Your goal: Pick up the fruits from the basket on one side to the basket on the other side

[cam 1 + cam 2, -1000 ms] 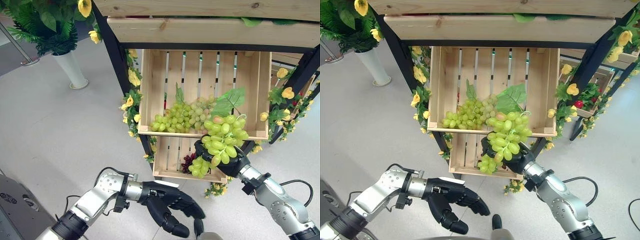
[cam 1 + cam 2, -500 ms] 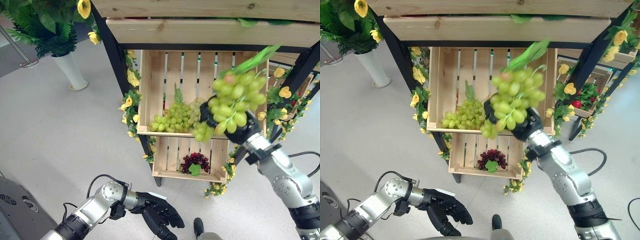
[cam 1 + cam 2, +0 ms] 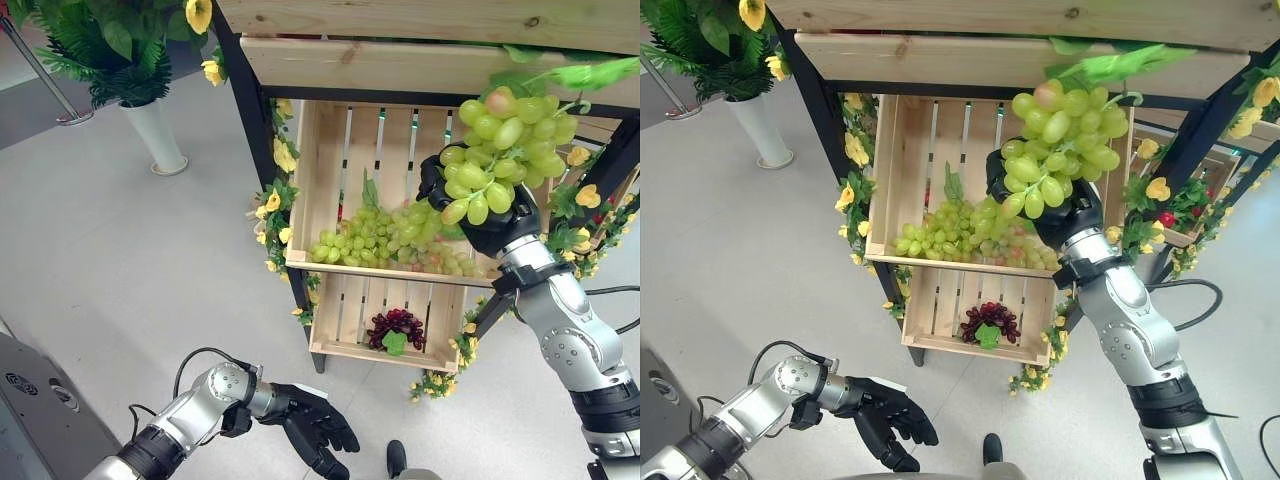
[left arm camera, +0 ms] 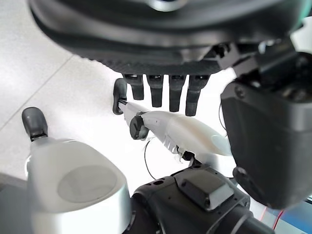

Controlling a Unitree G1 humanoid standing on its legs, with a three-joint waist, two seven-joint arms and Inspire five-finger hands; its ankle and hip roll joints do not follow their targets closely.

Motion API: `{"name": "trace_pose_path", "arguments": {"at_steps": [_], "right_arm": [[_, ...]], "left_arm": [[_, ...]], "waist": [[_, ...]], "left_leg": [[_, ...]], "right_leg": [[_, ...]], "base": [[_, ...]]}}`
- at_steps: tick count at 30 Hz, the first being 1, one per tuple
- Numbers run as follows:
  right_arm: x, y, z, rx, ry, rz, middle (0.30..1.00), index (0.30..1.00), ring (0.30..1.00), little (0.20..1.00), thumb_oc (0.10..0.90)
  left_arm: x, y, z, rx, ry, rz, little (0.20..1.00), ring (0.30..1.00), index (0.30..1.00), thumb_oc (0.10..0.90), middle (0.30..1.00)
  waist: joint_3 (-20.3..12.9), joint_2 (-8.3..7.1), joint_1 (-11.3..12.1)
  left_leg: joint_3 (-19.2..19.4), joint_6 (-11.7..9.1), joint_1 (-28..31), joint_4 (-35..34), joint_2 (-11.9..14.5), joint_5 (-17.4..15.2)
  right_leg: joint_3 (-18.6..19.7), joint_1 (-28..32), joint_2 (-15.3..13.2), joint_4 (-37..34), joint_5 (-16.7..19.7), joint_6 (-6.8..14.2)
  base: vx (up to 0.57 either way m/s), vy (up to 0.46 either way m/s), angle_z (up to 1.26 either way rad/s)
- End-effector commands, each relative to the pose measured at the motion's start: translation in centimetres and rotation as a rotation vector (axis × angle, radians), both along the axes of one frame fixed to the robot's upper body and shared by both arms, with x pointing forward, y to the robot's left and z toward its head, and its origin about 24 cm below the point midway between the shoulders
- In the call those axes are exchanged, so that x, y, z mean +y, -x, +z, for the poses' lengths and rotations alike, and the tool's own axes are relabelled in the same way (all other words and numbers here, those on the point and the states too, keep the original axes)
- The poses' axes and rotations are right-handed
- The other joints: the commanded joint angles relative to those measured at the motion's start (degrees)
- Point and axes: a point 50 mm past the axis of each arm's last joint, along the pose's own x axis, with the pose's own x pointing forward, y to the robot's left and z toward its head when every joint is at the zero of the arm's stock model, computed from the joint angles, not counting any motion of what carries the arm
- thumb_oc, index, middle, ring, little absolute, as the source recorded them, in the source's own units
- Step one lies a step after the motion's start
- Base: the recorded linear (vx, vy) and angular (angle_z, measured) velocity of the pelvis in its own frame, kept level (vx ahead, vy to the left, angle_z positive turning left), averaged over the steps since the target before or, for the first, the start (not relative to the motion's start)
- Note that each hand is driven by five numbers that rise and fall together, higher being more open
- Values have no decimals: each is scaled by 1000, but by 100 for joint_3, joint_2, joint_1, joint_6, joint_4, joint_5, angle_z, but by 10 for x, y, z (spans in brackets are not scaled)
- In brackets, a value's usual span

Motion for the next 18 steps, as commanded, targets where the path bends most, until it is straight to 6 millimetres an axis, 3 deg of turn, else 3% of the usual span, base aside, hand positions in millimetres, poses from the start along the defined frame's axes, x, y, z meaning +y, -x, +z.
{"name": "trace_pose_path", "arguments": {"at_steps": [1,8,10,12,18], "right_arm": [[-9,0,92,-485,67,-179,300,300,300,300,400],[-22,-12,98,-563,452,-434,300,300,300,300,400],[-26,-15,98,-557,489,-462,300,300,300,300,400],[-29,-19,94,-570,647,-517,300,300,300,300,400],[-43,-31,82,-492,824,-597,300,300,300,300,400]], "left_arm": [[-14,-26,19,-137,5,-64,900,900,900,800,900],[-16,-32,10,-230,-25,36,900,900,900,800,900],[-17,-33,8,-249,-35,40,900,900,900,800,900],[-17,-33,7,-271,-61,16,900,900,900,800,900],[-21,-32,8,-294,-64,-12,900,900,900,800,900]], "waist": [[-232,-50,116],[-235,-104,249],[-235,-118,263],[-236,-148,300],[-215,-169,344]], "left_leg": [[-475,139,-488,12,-30,73],[-598,153,-491,12,-68,76],[-622,161,-487,12,-74,68],[-657,157,-493,12,-86,79],[-672,161,-452,12,-95,40]], "right_leg": [[-207,713,-249,23,-754,312],[-285,759,-278,23,-753,333],[-294,774,-276,23,-761,335],[-311,785,-291,23,-754,343],[-363,840,-303,23,-773,367]], "base": [[0,0,0],[-3,-4,2],[-7,-10,5],[-9,-9,6],[-6,-2,7]]}}
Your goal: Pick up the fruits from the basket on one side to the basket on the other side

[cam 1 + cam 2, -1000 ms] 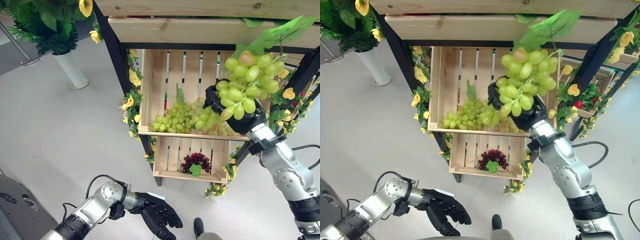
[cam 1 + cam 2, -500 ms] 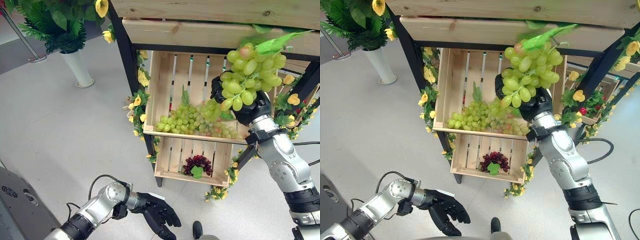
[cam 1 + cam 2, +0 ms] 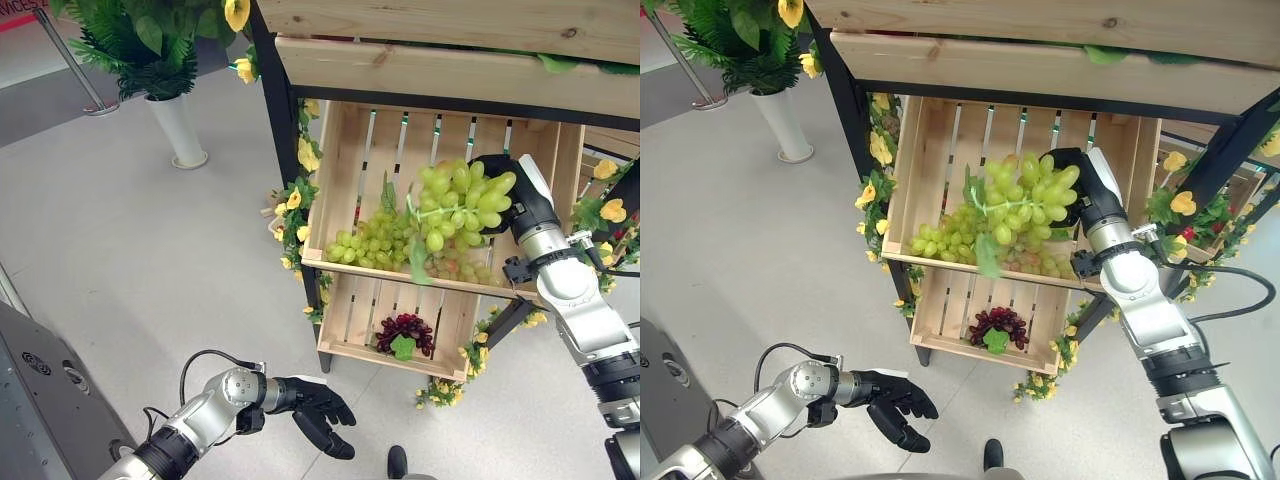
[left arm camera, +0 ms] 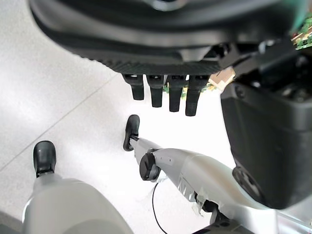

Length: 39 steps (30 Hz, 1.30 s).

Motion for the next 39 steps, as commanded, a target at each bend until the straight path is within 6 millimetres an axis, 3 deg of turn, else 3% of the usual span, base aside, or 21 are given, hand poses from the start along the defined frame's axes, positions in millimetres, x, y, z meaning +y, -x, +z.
{"name": "trace_pose_path", "arguments": {"at_steps": [1,19,25,27,28,39], "right_arm": [[-1,-6,94,-403,132,-36,300,300,300,300,400],[-41,-31,58,-194,17,-334,300,300,300,300,400],[-53,-33,56,-181,-9,-432,300,300,300,300,400],[-57,-34,55,-161,29,-459,564,564,564,564,576],[-61,-33,56,-153,59,-473,900,900,900,900,800],[-69,-34,60,-99,160,-511,900,900,900,900,800]], "left_arm": [[-18,-21,22,-129,9,-147,900,900,900,800,900],[-20,-25,25,-138,24,-155,900,900,900,800,900],[-19,-26,27,-138,25,-159,900,900,900,800,900],[-19,-26,28,-138,24,-162,900,900,900,800,900],[-19,-25,29,-135,25,-162,900,900,900,800,900],[-15,-26,31,-145,20,-164,900,900,900,800,900]], "waist": [[-202,-166,96],[-169,-191,240],[-167,-174,278],[-172,-174,283],[-173,-175,292],[-173,-206,282]], "left_leg": [[-384,159,-442,48,-108,37],[-439,156,-430,48,-117,37],[-453,148,-428,48,-122,38],[-455,145,-441,48,-123,44],[-465,144,-447,48,-128,47],[-430,146,-444,48,-139,48]], "right_leg": [[-211,754,-284,28,-760,375],[-311,814,-309,28,-758,385],[-330,829,-311,28,-760,386],[-336,819,-313,28,-753,388],[-339,814,-315,28,-748,391],[-335,813,-310,28,-747,393]], "base": [[18,2,6],[0,0,0],[0,0,0],[10,3,7],[9,5,11],[3,0,2]]}}
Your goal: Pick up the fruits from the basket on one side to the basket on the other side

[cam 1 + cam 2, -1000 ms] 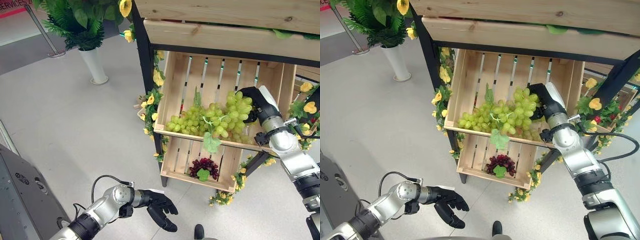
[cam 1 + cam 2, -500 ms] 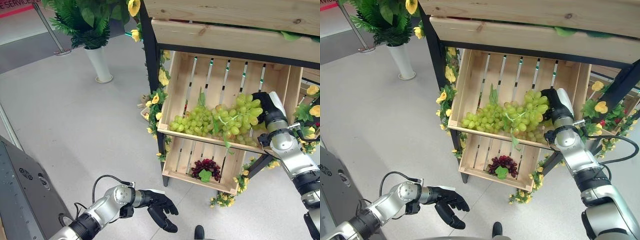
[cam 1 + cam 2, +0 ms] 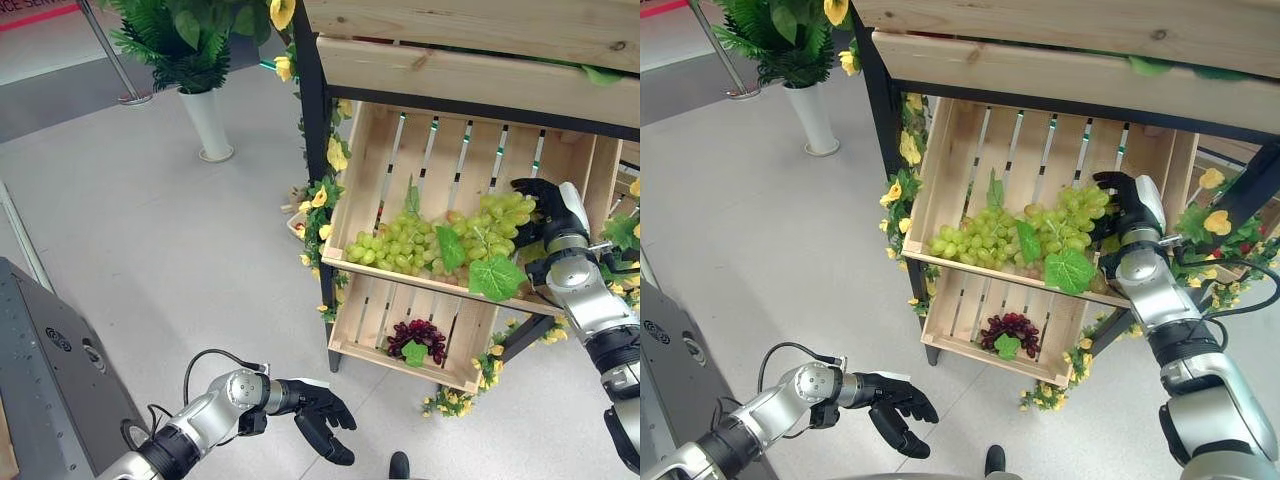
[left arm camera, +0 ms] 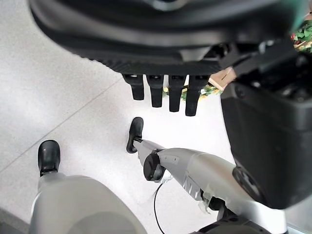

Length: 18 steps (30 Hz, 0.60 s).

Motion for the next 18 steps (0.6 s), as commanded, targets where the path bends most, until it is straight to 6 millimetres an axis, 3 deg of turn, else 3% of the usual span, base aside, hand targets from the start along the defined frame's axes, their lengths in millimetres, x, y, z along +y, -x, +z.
{"name": "trace_pose_path", "arguments": {"at_steps": [1,9,13,18], "right_arm": [[-13,-10,88,-249,143,-62,900,900,900,900,800],[-11,-10,95,-56,333,29,900,900,900,900,800],[-3,-7,116,99,709,126,900,900,900,900,800],[10,1,138,235,1055,199,900,900,900,900,800]], "left_arm": [[-12,-28,33,-134,46,-124,900,900,900,800,900],[-6,-30,37,-149,37,-116,900,900,900,800,900],[2,-29,37,-153,20,-111,900,900,900,800,900],[12,-25,37,-159,4,-96,900,900,900,800,900]], "waist": [[-200,-163,68],[-195,-202,1],[-194,-278,-43],[-195,-378,-106]], "left_leg": [[-260,143,-409,48,-147,50],[-215,140,-386,48,-155,35],[-163,130,-381,48,-140,43],[-79,109,-396,48,-112,61]], "right_leg": [[-151,747,-275,45,-697,370],[-118,750,-282,45,-687,390],[-86,742,-266,45,-673,397],[-37,708,-240,45,-658,408]], "base": [[0,0,0],[0,0,0],[0,0,0],[0,0,0]]}}
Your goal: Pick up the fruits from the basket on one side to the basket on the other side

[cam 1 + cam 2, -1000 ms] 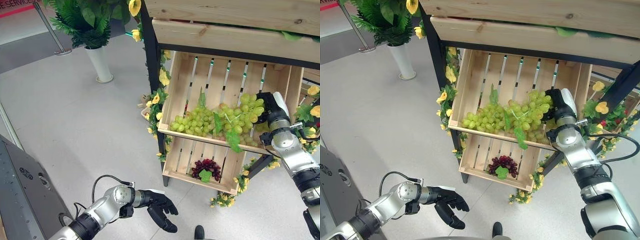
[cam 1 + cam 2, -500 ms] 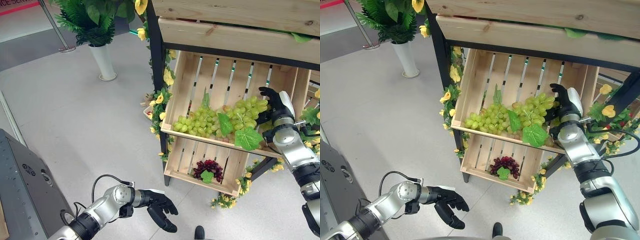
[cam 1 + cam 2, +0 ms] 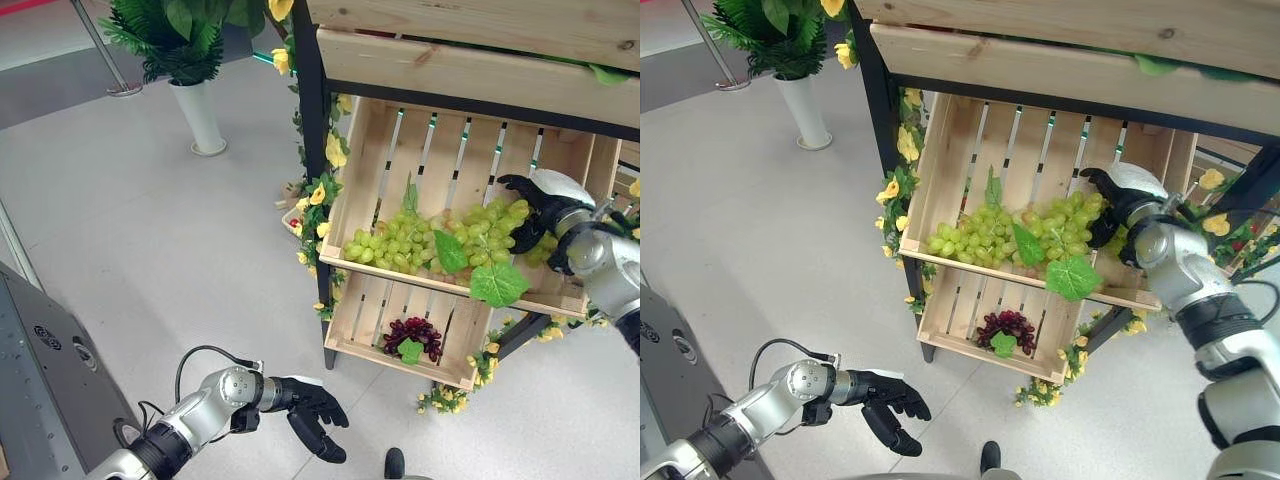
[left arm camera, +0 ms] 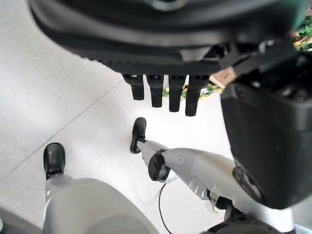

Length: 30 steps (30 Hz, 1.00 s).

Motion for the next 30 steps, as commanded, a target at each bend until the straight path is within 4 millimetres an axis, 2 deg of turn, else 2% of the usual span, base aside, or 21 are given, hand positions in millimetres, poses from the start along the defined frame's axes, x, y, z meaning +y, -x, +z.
{"name": "trace_pose_path", "arguments": {"at_steps": [1,6,10,14,18,21,24,26,27,30], "right_arm": [[5,3,86,-154,310,42,900,900,900,900,800],[13,8,105,-196,437,59,900,900,900,900,800],[18,15,114,-245,467,82,900,900,900,900,800],[27,25,125,-309,451,120,900,900,900,900,800],[32,32,123,-275,359,178,900,900,900,900,800],[45,40,120,-250,171,280,900,900,900,900,800],[60,47,112,-236,-141,433,900,900,900,900,800],[62,49,108,-222,-230,463,900,900,900,900,800],[65,52,100,-205,-358,502,900,900,900,900,800],[64,55,81,-174,-567,510,900,900,900,900,800]], "left_arm": [[2,-22,33,-134,30,-81,900,900,900,800,900],[5,-23,38,-144,31,-73,900,900,900,800,900],[6,-22,40,-148,36,-60,900,900,900,800,900],[9,-23,42,-153,42,-47,900,900,900,800,900],[10,-22,44,-159,38,-46,900,900,900,800,900],[12,-23,43,-163,36,-40,900,900,900,800,900],[14,-23,42,-161,47,-29,900,900,900,800,900],[14,-23,41,-161,50,-27,900,900,900,800,900],[14,-23,39,-163,51,-21,900,900,900,800,900],[14,-23,35,-162,52,-15,900,900,900,800,900]], "waist": [[-284,-264,-48],[-283,-290,-99],[-300,-279,-137],[-295,-267,-185],[-292,-249,-219],[-272,-249,-252],[-267,-215,-275],[-263,-203,-282],[-254,-187,-289],[-237,-163,-289]], "left_leg": [[-84,99,-401,48,-106,76],[-36,91,-431,48,-101,128],[-21,90,-421,48,-97,78],[20,96,-443,48,-102,111],[30,100,-451,48,-105,95],[50,103,-427,48,-113,82],[26,116,-425,48,-141,58],[16,119,-429,48,-145,52],[16,122,-426,48,-151,44],[-4,135,-423,48,-167,22]], "right_leg": [[-49,706,-236,45,-646,399],[-11,669,-220,45,-603,405],[25,673,-207,45,-641,425],[66,634,-200,45,-604,425],[94,626,-192,45,-614,427],[109,637,-203,45,-613,426],[108,648,-213,45,-625,423],[104,647,-219,45,-629,422],[92,645,-230,45,-630,419],[73,657,-245,45,-639,416]], "base": [[0,0,0],[-11,2,-2],[-17,8,-3],[-25,11,-10],[0,0,0],[0,0,0],[0,0,0],[0,0,0],[0,0,0],[0,0,0]]}}
